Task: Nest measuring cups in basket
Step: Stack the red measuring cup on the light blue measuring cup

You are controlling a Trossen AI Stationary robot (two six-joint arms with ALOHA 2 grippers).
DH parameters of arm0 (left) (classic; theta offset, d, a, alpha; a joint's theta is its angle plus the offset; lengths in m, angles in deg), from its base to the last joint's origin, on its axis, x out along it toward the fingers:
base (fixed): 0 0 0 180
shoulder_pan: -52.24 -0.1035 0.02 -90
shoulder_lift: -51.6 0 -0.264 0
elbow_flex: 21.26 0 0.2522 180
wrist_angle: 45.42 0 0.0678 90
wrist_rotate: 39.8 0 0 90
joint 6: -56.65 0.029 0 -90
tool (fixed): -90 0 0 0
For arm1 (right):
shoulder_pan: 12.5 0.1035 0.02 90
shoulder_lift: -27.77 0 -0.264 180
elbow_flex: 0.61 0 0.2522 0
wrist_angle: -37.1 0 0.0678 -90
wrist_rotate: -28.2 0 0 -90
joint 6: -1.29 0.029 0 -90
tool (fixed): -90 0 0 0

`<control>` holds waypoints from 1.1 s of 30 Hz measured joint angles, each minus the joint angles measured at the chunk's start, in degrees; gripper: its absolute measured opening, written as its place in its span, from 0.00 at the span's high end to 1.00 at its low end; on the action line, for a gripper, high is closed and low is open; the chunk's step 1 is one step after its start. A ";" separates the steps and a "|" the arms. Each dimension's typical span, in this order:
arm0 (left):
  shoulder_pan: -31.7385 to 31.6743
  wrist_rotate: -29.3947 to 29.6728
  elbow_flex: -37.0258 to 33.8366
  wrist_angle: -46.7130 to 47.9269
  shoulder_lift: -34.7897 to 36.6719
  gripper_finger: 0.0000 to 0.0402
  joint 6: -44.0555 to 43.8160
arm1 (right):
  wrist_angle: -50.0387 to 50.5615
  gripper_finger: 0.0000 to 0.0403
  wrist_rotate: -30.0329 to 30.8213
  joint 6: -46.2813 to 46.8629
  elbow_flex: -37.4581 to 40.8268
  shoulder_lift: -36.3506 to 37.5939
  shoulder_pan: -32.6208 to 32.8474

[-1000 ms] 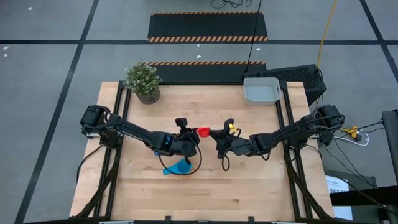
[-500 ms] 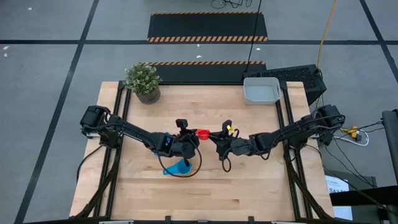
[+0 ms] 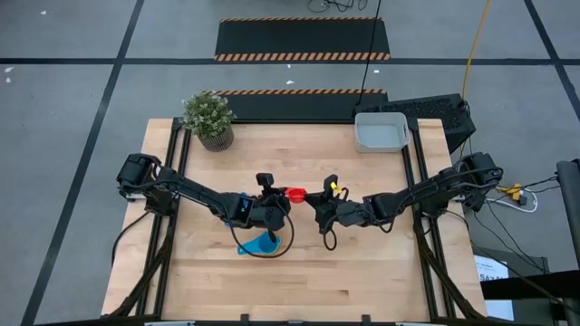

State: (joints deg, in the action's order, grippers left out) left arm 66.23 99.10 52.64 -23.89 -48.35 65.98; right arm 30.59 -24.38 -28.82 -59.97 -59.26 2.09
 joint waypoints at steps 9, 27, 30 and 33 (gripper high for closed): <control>0.00 -0.48 0.00 0.04 0.00 0.97 -2.29 | 0.40 0.99 0.76 -0.40 0.00 -0.02 0.00; 0.41 -1.36 0.13 -2.14 1.15 0.37 -14.40 | 13.03 1.00 3.46 5.02 0.00 6.75 -0.02; 0.49 -2.88 0.13 -1.64 1.25 0.33 -14.40 | 16.43 1.00 3.46 6.42 0.02 8.77 -0.02; 0.73 -2.94 0.11 -1.11 1.33 0.32 -14.39 | 19.02 1.00 3.48 8.33 0.21 10.87 -0.02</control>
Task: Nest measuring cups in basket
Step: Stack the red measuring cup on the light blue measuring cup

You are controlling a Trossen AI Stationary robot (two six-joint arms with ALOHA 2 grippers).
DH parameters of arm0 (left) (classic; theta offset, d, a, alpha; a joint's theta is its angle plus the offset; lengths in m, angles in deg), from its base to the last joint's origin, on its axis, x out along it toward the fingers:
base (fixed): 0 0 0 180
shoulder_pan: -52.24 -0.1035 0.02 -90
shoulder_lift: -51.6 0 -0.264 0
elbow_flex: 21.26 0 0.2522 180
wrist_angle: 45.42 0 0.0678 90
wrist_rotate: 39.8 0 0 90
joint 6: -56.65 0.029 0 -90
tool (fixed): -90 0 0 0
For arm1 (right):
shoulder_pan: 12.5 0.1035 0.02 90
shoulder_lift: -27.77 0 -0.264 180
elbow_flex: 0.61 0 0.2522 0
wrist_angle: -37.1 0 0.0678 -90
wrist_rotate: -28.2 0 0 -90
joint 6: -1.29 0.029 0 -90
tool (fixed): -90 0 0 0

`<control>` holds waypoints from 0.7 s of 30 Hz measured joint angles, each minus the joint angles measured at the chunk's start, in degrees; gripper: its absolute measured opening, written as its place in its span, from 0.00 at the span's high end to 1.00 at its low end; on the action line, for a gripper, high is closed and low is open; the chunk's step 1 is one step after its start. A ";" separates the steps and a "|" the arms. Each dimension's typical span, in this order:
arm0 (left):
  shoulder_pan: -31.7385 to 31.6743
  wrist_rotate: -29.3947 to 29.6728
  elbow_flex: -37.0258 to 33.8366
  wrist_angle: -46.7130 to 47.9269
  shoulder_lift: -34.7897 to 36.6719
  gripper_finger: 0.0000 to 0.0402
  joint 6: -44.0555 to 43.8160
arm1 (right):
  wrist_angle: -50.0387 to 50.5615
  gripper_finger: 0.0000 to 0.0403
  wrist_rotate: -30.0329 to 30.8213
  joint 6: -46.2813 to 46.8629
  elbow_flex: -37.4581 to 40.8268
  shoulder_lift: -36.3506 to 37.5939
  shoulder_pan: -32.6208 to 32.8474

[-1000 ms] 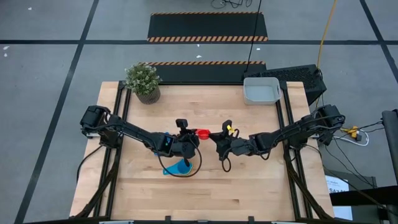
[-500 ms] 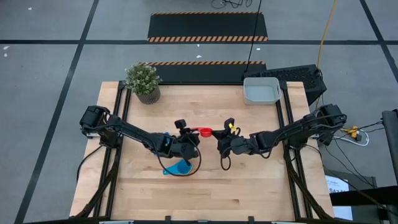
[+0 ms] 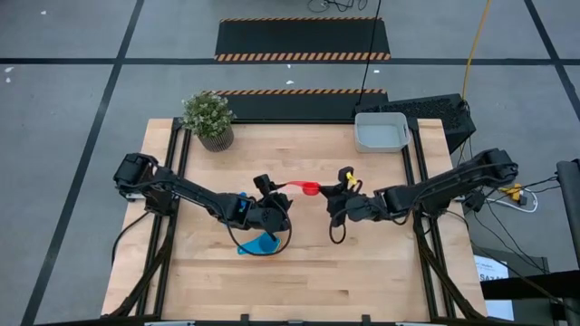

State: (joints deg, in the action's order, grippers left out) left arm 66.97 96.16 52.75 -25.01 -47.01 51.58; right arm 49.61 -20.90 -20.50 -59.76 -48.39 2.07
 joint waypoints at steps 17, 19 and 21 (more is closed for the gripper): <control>0.03 0.54 -0.01 7.44 3.56 0.42 -8.21 | -3.61 1.00 -0.21 3.10 10.93 17.71 0.07; 0.20 0.52 -0.17 10.29 4.90 0.42 -9.87 | -5.77 1.00 -0.24 2.63 12.74 19.63 0.07; 0.51 0.85 -0.37 10.97 6.17 0.42 -11.21 | -7.18 1.00 -0.23 1.97 14.34 21.22 0.07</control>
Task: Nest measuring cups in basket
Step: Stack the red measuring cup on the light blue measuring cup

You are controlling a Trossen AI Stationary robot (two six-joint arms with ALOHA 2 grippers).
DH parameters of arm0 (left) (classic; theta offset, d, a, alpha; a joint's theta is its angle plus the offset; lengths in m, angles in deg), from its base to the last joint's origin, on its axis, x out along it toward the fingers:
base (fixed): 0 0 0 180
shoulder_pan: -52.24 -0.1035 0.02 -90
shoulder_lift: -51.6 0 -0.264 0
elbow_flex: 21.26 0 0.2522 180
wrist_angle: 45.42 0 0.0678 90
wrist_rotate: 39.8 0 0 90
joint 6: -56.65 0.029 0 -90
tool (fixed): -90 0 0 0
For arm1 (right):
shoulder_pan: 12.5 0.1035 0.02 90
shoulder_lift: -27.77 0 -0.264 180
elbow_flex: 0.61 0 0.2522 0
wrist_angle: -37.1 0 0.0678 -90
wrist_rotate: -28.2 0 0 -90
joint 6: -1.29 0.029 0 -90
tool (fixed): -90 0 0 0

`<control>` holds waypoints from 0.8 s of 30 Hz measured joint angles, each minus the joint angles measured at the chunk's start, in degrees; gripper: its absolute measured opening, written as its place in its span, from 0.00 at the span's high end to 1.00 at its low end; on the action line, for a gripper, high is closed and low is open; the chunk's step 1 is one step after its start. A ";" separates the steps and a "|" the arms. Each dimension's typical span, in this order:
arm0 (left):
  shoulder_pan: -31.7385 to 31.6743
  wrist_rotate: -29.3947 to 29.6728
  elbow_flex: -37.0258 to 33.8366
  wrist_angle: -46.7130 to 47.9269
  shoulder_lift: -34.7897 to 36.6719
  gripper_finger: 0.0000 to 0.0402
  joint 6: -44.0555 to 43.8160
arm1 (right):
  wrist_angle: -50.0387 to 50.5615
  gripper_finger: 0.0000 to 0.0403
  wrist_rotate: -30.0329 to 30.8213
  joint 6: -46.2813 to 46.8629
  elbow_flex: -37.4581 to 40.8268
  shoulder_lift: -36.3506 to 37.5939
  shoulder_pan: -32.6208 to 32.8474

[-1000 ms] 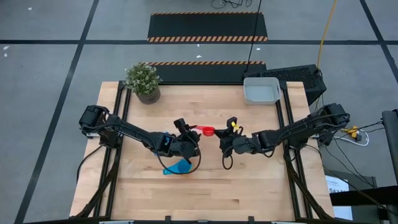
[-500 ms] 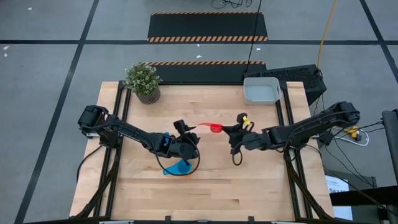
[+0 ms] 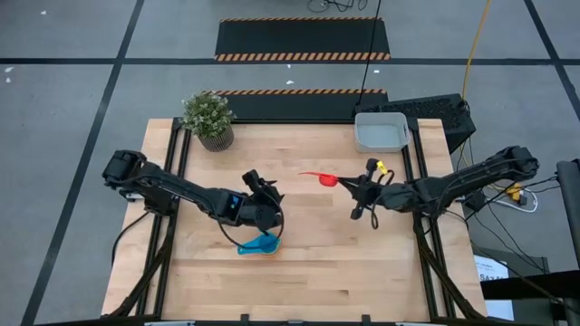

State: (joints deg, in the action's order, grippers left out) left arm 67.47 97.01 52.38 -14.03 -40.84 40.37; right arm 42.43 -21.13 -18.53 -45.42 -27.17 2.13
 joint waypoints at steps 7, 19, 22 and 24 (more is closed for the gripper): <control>0.48 3.20 -9.20 -3.42 6.68 0.42 -2.23 | -1.18 1.00 -0.33 0.33 1.34 3.39 0.14; 0.53 2.43 -23.30 -38.22 13.02 0.42 11.22 | -3.82 1.00 -3.37 1.48 1.32 3.78 0.37; 0.66 1.96 -23.30 -39.23 13.04 0.42 11.66 | -4.13 1.00 -3.43 1.30 1.34 3.80 0.37; 0.66 1.94 -23.30 -39.36 13.00 0.42 11.25 | -4.41 1.00 -3.46 1.14 1.34 3.78 0.37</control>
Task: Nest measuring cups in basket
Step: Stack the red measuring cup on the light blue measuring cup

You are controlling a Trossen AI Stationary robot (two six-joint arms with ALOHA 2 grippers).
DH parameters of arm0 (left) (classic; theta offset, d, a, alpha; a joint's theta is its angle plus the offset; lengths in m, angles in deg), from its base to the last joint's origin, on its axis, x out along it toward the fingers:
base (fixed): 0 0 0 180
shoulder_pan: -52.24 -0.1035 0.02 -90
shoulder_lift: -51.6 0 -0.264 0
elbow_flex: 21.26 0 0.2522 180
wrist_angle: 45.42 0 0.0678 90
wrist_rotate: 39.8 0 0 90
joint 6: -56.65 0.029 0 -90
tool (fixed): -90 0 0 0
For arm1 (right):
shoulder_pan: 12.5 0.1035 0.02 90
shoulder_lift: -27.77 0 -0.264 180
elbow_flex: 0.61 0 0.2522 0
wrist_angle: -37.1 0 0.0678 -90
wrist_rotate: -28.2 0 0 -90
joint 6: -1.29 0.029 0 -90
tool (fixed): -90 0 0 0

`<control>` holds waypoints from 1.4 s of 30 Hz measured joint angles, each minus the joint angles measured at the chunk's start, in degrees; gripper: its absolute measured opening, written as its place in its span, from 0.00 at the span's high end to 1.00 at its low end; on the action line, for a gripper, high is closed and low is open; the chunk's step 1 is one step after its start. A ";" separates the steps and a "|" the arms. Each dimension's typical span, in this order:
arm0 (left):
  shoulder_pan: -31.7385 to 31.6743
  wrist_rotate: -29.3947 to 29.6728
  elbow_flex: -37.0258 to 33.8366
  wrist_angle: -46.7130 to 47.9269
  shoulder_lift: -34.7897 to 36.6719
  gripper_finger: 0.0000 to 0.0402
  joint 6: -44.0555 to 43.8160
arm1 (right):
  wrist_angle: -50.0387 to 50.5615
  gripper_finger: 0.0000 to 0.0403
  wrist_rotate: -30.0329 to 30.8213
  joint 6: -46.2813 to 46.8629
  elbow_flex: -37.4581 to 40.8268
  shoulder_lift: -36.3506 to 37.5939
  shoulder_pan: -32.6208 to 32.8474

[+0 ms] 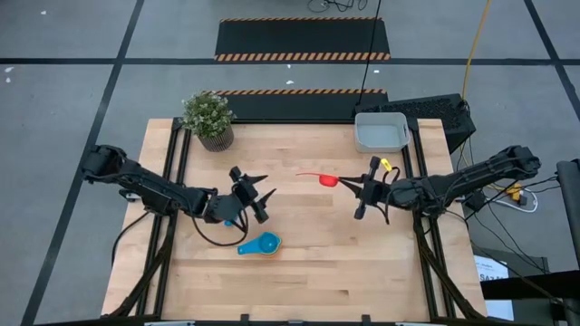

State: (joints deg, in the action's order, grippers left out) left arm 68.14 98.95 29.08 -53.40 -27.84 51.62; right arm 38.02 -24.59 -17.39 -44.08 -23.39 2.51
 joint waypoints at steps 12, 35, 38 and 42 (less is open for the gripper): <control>-1.21 -6.69 -0.02 -26.50 0.00 0.42 17.66 | -9.06 1.00 -7.56 1.43 -0.02 -0.02 0.07; -2.98 -13.66 0.02 -37.23 -0.05 0.42 35.03 | -17.16 1.00 -7.45 0.46 -0.02 0.00 1.66; -2.04 -8.94 0.02 -41.25 -0.07 0.42 42.35 | -16.92 1.00 -7.43 -0.48 -0.02 0.00 1.66; -0.60 -6.46 0.02 -42.00 -0.02 0.42 46.43 | -17.22 1.00 -7.31 -2.13 0.15 0.00 1.54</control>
State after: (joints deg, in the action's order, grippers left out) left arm 67.53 92.49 29.10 -95.40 -27.86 98.05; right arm 20.80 -31.90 -19.52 -43.93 -23.39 4.05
